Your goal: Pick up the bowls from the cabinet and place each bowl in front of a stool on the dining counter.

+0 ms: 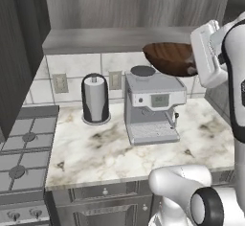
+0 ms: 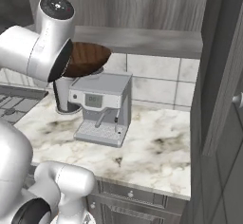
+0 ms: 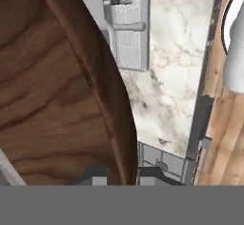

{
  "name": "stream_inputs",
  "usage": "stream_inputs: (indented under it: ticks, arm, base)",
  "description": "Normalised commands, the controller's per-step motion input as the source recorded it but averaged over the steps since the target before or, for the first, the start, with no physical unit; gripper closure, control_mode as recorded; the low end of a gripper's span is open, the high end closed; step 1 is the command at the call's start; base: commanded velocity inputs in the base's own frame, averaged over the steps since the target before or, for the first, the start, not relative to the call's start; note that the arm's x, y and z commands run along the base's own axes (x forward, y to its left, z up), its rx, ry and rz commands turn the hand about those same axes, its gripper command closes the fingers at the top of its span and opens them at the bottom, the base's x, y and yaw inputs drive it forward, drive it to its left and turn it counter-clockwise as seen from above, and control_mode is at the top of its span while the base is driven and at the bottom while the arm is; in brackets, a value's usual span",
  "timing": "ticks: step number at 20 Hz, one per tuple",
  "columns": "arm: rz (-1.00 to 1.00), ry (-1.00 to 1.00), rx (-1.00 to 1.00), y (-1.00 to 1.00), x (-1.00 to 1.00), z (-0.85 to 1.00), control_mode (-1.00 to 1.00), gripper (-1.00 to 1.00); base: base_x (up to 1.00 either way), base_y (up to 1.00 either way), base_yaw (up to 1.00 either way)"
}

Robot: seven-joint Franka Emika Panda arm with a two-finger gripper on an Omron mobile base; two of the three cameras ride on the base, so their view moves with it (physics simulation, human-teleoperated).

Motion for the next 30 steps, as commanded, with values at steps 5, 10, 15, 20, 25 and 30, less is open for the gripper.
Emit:
stream_inputs:
  ticks: [5, 10, 15, 20, 25, 30]
  arm:
    - [0.0, 0.11, 0.0, 0.0, -1.0, -0.29, -1.0, 1.0]
    - [0.0, 0.0, 0.0, 0.0, -0.85, -0.16, -1.0, 1.0]
    - [0.0, -0.04, 0.0, 0.0, -0.44, -0.04, -1.0, 1.0]
    - [0.0, 0.0, 0.0, 0.0, -0.1, 0.0, -1.0, 1.0]
    - [0.01, 0.0, 0.0, 0.0, -0.17, 0.0, 1.0, 1.0]
    - [0.0, 0.0, 0.0, 0.0, 0.0, 0.0, 1.0, 1.0]
  base:
    - [0.0, 0.0, 0.0]
    - [0.0, 0.0, 0.0]
    - [0.0, 0.0, 0.0]
    - [0.0, 0.0, 0.0]
    - [-0.38, 0.02, 0.05]
    - [-1.0, 0.69, 0.37]
